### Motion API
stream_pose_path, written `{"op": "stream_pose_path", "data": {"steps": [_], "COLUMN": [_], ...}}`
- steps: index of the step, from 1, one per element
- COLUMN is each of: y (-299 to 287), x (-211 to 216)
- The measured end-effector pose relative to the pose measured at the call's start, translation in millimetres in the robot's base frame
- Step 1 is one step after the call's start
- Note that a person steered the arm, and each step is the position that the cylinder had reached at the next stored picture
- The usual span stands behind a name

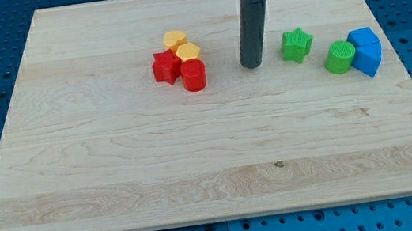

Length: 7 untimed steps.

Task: Slide the green star to the top side of the green circle

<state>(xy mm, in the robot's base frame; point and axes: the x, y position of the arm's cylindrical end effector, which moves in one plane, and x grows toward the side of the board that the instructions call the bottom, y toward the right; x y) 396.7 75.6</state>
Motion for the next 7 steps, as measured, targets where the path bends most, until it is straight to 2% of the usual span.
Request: {"op": "stream_pose_path", "data": {"steps": [2,3,7], "y": [12,22,50], "x": [11,-6,-9]}}
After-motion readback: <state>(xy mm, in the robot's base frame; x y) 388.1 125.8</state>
